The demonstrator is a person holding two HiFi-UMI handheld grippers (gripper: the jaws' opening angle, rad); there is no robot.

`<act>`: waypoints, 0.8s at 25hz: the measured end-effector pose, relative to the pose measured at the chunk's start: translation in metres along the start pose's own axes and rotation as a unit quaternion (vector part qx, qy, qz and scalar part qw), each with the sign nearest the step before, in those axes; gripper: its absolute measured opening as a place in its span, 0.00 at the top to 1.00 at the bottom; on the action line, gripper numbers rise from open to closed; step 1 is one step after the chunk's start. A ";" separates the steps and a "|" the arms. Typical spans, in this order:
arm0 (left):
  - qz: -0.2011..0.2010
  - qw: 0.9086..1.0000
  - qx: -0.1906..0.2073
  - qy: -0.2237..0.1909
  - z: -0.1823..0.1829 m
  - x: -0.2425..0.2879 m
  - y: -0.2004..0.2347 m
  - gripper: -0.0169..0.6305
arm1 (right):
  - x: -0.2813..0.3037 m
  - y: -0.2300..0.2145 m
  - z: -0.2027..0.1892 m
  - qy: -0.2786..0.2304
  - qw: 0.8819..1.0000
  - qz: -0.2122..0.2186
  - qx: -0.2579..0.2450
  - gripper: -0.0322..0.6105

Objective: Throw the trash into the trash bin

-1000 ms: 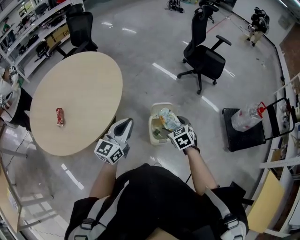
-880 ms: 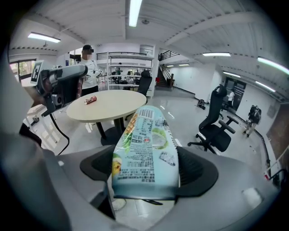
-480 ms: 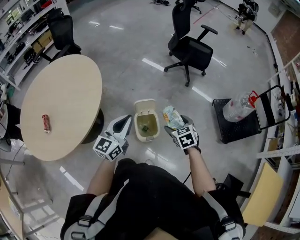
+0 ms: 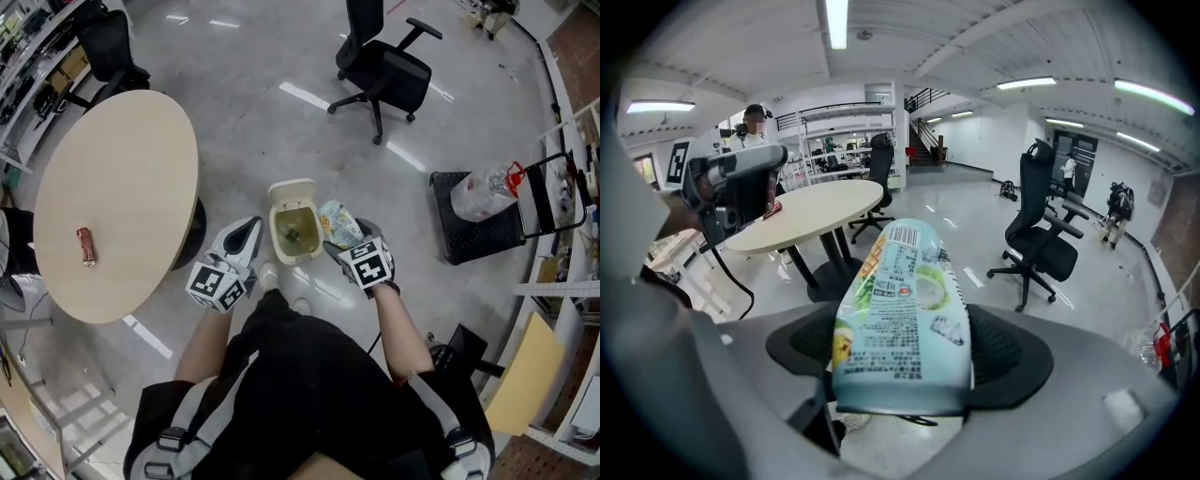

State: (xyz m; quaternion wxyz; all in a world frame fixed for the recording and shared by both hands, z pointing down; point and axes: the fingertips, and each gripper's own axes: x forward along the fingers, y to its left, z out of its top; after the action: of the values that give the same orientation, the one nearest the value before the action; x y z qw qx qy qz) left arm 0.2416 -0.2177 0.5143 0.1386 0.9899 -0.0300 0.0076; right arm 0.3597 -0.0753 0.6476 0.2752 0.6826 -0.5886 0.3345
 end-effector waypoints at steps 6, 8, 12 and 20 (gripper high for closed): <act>0.003 1.000 -0.009 0.024 -0.014 0.013 0.034 0.97 | 0.036 0.001 0.008 0.019 1.000 0.012 0.010 0.30; 0.005 0.999 -0.014 0.036 -0.023 0.016 0.044 0.97 | 0.046 0.003 0.011 0.027 0.999 0.018 0.012 0.30; 0.009 0.997 -0.033 0.066 -0.039 0.018 0.060 0.97 | 0.070 0.011 0.009 0.048 0.998 0.029 0.024 0.30; 0.025 0.992 -0.074 0.103 -0.085 0.010 0.086 0.97 | 0.113 0.035 -0.029 0.104 0.992 0.056 0.036 0.30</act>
State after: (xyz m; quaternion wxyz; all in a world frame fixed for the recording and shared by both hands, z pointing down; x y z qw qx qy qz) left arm 0.2455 -0.2775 0.6194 0.2135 0.9698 -0.0412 0.1104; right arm 0.3307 -0.1287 0.7532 0.2908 0.6195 -0.5817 0.4395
